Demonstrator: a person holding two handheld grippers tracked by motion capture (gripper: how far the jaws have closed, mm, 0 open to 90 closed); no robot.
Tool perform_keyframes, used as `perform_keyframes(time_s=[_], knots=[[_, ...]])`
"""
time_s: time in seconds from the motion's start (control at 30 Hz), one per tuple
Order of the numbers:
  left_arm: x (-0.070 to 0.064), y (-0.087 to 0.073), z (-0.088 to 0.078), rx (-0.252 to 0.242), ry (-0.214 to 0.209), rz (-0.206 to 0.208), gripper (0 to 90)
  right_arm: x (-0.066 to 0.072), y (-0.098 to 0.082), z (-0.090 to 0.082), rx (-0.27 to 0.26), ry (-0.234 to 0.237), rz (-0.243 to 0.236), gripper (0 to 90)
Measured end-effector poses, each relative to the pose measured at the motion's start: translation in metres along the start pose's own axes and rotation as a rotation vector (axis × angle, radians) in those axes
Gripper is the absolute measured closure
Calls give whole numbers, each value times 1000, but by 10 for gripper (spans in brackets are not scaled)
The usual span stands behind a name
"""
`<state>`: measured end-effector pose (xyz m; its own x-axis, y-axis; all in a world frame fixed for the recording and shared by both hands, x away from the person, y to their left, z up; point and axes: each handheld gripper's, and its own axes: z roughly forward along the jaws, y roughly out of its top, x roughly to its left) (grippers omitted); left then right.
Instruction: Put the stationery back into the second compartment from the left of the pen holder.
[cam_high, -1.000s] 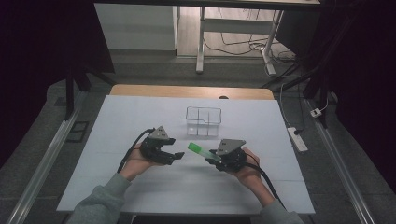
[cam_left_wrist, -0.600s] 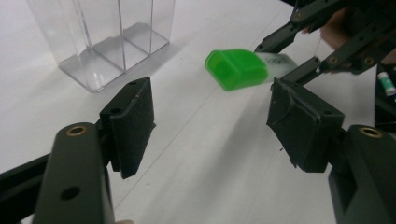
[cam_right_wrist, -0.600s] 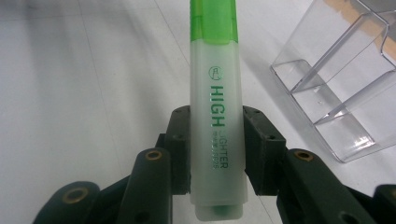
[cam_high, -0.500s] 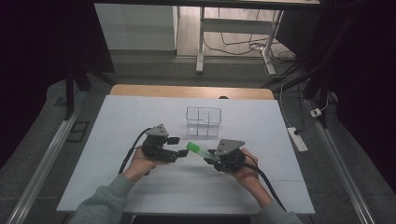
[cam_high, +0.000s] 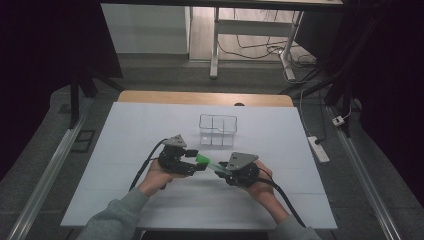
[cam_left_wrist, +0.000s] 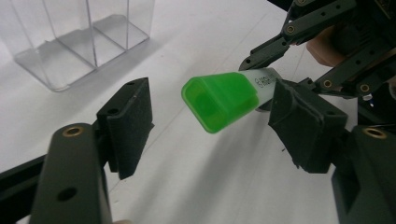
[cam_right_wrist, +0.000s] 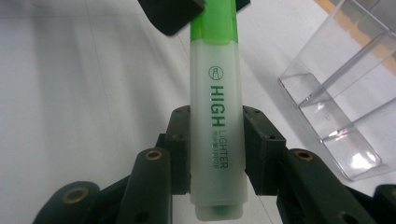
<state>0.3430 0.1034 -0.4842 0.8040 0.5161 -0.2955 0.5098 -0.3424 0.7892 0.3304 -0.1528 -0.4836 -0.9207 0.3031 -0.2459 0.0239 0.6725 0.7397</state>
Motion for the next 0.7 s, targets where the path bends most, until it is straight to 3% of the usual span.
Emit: perform_keyframes(time_s=[0.17,0.3,0.5,0.7], knots=[[-2,0,4,2,-18,7,404,3,1,1,-4,-17,-22,658],[-5,0,6,16,-9,34,497,6,0,5,14,-10,-38,658],[-1,1,5,21,-43,-8,533,7,-1,7,31,-31,-59,656],[0,1,5,3,-61,-52,514,8,-1,7,2,-38,-56,658]])
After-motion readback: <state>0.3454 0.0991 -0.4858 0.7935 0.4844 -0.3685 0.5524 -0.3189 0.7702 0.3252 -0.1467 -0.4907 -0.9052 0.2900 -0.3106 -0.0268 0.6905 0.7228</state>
